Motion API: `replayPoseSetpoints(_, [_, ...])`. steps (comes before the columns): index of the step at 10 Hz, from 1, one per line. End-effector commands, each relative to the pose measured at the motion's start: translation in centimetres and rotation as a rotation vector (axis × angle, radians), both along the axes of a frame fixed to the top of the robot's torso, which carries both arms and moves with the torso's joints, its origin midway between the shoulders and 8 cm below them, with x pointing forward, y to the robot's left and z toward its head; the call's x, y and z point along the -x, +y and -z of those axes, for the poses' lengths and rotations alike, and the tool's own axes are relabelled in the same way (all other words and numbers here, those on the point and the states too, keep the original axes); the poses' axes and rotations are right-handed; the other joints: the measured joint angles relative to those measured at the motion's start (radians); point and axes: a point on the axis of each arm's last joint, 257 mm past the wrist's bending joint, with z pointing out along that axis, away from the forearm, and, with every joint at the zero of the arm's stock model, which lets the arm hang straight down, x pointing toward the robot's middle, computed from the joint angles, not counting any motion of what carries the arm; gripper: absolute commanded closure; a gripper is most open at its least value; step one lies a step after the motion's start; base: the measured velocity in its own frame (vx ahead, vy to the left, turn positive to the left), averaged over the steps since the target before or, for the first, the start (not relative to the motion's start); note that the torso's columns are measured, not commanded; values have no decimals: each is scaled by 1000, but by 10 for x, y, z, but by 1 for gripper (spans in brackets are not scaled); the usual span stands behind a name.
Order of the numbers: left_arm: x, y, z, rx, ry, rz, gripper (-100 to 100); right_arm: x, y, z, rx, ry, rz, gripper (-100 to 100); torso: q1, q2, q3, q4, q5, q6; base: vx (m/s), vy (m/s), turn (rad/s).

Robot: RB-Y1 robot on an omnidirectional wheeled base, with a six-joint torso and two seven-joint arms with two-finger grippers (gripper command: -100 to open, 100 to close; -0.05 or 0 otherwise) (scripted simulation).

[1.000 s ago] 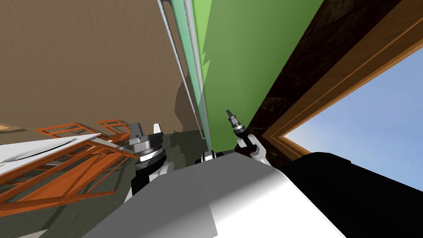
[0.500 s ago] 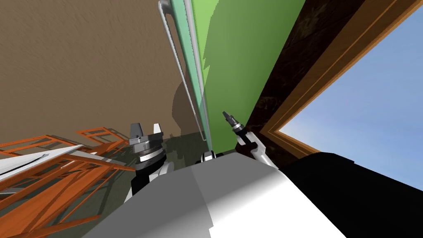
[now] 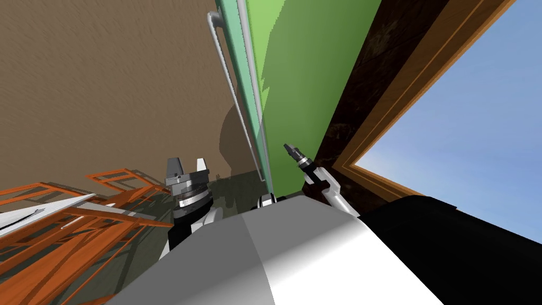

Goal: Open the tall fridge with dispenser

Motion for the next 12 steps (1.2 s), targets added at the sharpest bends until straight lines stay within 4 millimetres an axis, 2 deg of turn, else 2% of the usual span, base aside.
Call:
replayPoseSetpoints(1, [0, 0, 0, 0, 0, 0, 0, 2, 12, 5, -9, 10, -31, -100, 2, 1, 1, 0, 0, 1, 10, 3, -46])
replayPoseSetpoints(4, [0, 0, 0, 0, 0, 0, 0, 2, 12, 5, -9, 10, -31, -100, 0, 1, 0, 1, 0, 1, 6, -7, -10])
replayPoseSetpoints(5, [0, 0, 0, 0, 0, 0, 0, 3, -4, -3, 67, -14, 19, -100, -1, 1, 0, 1, 0, 1, -19, 9, -231])
replayPoseSetpoints(6, [0, 0, 0, 0, 0, 0, 0, 5, -6, -5, 100, -23, 28, -100, -9, 7, 3, 6, 0, 13, -11, 69, -211])
replayPoseSetpoints(7, [0, 0, 0, 0, 0, 0, 0, 7, -8, -7, 138, -34, 37, -100, -17, 13, 7, 10, -2, 16, 32, 102, -131])
replayPoseSetpoints(12, [0, 0, 0, 0, 0, 0, 0, 17, -21, -22, 402, -107, 97, -100, -13, 14, 4, 21, 7, 12, 68, 108, -152])
